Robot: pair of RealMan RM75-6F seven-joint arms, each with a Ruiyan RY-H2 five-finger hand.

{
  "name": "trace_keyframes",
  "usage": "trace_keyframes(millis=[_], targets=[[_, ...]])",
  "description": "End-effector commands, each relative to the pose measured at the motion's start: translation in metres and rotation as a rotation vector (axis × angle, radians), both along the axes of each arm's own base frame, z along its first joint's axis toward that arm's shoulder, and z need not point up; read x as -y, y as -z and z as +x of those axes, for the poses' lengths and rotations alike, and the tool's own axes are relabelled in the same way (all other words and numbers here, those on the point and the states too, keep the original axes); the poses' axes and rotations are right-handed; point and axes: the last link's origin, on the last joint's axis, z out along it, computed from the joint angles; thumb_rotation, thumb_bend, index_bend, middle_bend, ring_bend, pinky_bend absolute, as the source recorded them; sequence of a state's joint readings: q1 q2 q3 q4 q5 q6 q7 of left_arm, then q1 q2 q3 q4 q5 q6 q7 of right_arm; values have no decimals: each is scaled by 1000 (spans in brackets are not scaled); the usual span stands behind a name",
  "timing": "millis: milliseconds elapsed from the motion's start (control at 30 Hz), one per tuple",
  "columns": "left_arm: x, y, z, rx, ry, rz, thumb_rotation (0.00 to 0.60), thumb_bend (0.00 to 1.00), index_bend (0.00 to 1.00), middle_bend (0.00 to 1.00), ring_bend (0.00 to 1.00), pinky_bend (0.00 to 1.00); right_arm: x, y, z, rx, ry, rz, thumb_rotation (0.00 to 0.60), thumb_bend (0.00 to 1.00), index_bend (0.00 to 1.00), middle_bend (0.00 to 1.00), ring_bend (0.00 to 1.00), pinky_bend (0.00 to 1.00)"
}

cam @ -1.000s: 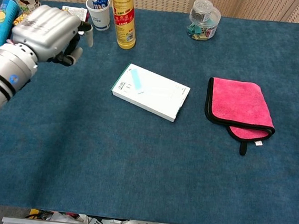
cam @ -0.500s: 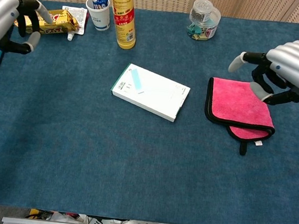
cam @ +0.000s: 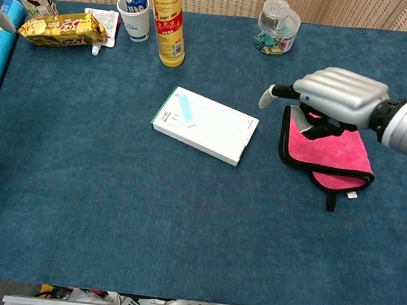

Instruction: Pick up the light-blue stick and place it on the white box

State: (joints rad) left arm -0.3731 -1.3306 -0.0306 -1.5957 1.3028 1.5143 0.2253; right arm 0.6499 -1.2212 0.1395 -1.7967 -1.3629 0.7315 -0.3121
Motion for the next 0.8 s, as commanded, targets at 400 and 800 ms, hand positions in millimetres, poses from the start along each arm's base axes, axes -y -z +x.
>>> trace_keyframes(millis=[400,800], targets=[[6,-4,-9,13,-31,-13,600,485,347,553,566,793,28,68,43,-54,-7,112,600,1000,254,1000,1000,1000],[8,-8,-12,40,-43,-7,600,484,348,553,566,793,36,104,67,-67,4,149,600,1000,254,1000,1000,1000]])
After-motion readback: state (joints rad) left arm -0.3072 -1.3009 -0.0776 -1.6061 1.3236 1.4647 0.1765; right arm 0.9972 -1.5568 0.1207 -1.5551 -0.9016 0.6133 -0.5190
